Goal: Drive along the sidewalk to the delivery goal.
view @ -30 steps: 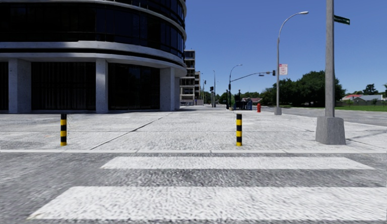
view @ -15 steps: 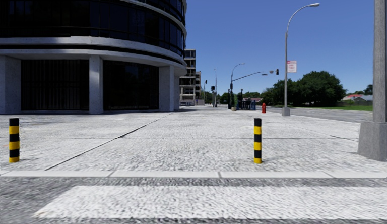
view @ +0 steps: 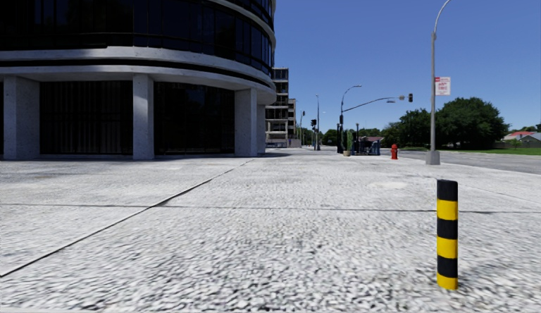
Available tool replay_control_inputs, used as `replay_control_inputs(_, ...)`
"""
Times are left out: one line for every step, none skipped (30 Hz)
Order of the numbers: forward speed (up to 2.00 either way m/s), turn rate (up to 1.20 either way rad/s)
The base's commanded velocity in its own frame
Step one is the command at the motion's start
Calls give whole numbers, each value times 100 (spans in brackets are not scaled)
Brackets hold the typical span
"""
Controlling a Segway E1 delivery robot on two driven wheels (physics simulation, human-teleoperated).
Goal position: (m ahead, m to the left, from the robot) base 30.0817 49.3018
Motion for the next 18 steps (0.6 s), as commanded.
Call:
replay_control_inputs(200, 0)
replay_control_inputs(200, 0)
replay_control_inputs(200, 0)
replay_control_inputs(200, -10)
replay_control_inputs(200, -34)
replay_control_inputs(200, -34)
replay_control_inputs(200, -44)
replay_control_inputs(200, -46)
replay_control_inputs(200, -46)
replay_control_inputs(200, -46)
replay_control_inputs(200, -37)
replay_control_inputs(200, -5)
replay_control_inputs(200, 0)
replay_control_inputs(200, 0)
replay_control_inputs(200, 0)
replay_control_inputs(200, 0)
replay_control_inputs(200, 0)
replay_control_inputs(200, 0)
